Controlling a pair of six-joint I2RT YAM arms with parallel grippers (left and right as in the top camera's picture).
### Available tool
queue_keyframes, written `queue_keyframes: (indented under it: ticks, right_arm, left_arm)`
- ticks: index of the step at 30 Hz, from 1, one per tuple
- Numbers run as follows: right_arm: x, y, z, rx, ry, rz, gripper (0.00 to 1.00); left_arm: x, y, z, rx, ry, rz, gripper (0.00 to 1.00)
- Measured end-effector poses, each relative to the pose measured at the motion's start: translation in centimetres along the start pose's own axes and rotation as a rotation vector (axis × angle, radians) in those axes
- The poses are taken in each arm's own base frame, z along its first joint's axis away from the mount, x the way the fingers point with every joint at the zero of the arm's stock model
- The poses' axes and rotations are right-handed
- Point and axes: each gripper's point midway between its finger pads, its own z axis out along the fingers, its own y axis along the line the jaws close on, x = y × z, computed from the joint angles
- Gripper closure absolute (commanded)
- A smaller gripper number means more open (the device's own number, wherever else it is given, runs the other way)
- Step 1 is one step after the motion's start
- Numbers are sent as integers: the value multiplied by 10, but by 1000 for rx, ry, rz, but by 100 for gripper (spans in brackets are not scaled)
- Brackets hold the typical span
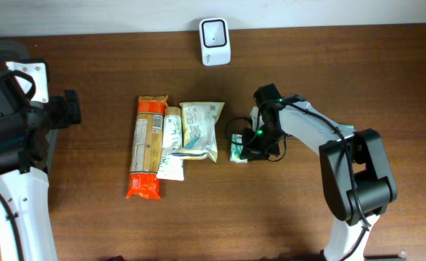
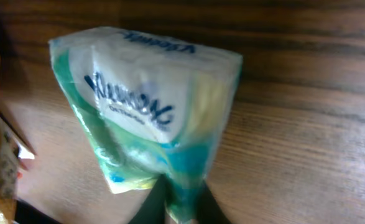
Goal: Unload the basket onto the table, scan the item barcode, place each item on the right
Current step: 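Reach the right gripper to the small green box and grasp it, then lift the small green box and present it to the scanner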
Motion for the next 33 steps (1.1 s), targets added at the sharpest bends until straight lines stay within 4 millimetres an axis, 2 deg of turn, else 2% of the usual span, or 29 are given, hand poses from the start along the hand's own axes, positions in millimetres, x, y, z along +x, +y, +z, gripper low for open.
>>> queue_keyframes:
  ticks: [4, 6, 8, 12, 15, 17, 20, 25, 31, 33]
  right_arm:
    - [-3, -4, -4, -11, -7, -29, 96]
    - [-4, -15, -16, -74, 8, -79, 96]
    - [-3, -20, -40, -251, 14, -140, 96]
    - [-4, -24, -100, -578, -97, -218, 96]
    - [-3, -8, -118, -725, -164, -309, 96]
    - [-5, 15, -135, -867, -228, -377, 96]
    - [-5, 35, -150, -989, -268, -410, 96]
    - [-6, 56, -177, -1061, -232, -358, 96]
    - [-14, 87, -243, -1069, -277, -419, 96]
    - [-15, 91, -252, -1066, -293, -442, 96]
  left_arm:
    - [0, 0, 0, 0, 0, 0, 1]
    - [0, 0, 0, 0, 0, 0, 1]
    - [0, 0, 0, 0, 1, 0, 1]
    - [0, 0, 0, 0, 0, 0, 1]
    - [0, 0, 0, 0, 0, 0, 1]
    - [0, 0, 0, 0, 1, 0, 1]
    - [0, 0, 0, 0, 0, 0, 1]
    - [0, 0, 0, 0, 0, 0, 1]
    - [0, 0, 0, 0, 0, 0, 1]
    - [0, 0, 0, 0, 0, 0, 1]
